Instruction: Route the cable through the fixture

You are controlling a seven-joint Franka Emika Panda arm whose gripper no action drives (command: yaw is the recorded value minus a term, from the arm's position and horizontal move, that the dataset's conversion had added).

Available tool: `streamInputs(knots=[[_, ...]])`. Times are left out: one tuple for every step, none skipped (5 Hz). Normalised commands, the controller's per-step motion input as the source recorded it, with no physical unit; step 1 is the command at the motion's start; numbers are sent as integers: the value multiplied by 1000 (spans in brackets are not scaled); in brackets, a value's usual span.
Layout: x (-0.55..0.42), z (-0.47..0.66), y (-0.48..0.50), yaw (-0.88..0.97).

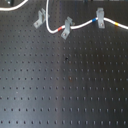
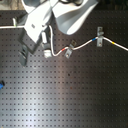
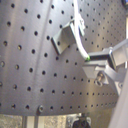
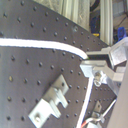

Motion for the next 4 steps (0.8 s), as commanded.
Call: streamInputs(knots=[[-289,243,43,426],[-55,209,52,369],[-38,239,84,360],[-17,301,111,337]])
